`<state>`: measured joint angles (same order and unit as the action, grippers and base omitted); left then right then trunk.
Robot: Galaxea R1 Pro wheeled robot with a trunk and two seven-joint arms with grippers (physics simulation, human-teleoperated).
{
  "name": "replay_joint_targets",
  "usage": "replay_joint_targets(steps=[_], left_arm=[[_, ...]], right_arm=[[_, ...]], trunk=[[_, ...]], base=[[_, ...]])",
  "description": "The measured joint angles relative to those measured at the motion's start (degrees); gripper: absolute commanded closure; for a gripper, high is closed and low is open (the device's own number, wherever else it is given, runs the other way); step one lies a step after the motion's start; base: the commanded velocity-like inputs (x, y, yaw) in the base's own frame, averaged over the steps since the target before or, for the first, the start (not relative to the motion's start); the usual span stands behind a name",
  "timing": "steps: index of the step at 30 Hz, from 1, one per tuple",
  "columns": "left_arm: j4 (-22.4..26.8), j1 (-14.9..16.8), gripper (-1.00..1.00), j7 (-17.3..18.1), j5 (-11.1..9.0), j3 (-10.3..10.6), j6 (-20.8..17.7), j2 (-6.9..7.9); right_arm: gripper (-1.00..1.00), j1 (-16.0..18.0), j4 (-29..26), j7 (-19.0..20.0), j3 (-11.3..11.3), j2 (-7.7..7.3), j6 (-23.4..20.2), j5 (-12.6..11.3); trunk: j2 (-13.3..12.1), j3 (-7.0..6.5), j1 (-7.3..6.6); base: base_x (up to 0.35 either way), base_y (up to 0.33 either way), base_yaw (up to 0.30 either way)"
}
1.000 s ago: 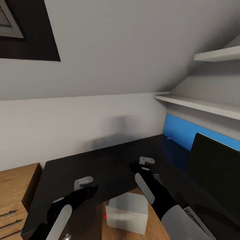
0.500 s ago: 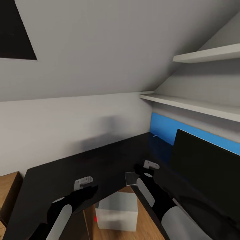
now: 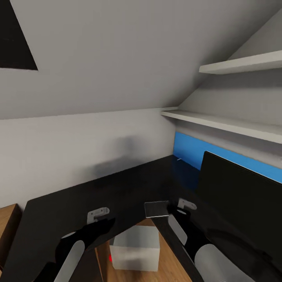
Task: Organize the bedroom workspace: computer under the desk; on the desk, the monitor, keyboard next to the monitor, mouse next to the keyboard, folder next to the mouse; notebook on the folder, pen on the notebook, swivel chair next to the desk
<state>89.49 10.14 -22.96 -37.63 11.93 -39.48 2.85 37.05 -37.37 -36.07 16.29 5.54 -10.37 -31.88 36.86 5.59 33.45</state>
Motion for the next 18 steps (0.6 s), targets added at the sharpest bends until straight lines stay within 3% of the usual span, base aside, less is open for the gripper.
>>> replay_joint_targets(steps=[8, 10, 11, 18], left_arm=[[0.09, -0.01, -1.0, 0.09, 0.0, 0.0, 0.0, 0.0], [0.1, -0.01, -1.0, 0.09, -0.02, 0.0, 0.0, 0.0], [0.09, -0.01, -1.0, 0.09, -0.09, 0.07, 0.0, -0.06], [0.94, -0.01, -1.0, 0.18, -0.09, 0.16, -0.06, -0.06]], right_arm=[[1.0, 0.16, 1.49, -3.9, -0.92, -0.14, -1.96, 0.0], [1.0, 0.16, 1.58, -4.28, -2.07, -0.24, -2.02, 0.02], [1.0, 0.17, 1.67, -4.78, -4.83, -0.41, -1.89, 0.28], [1.0, 0.09, 1.68, -8.3, -5.35, -0.47, -1.8, 0.59]], trunk=[[0.0, 0.0, 0.0], [0.0, 0.0, 0.0], [0.0, 0.0, 0.0], [0.0, 0.0, 0.0]], base=[[0.0, 0.0, 0.0], [0.0, 0.0, 0.0], [0.0, 0.0, 0.0], [0.0, 0.0, 0.0]])
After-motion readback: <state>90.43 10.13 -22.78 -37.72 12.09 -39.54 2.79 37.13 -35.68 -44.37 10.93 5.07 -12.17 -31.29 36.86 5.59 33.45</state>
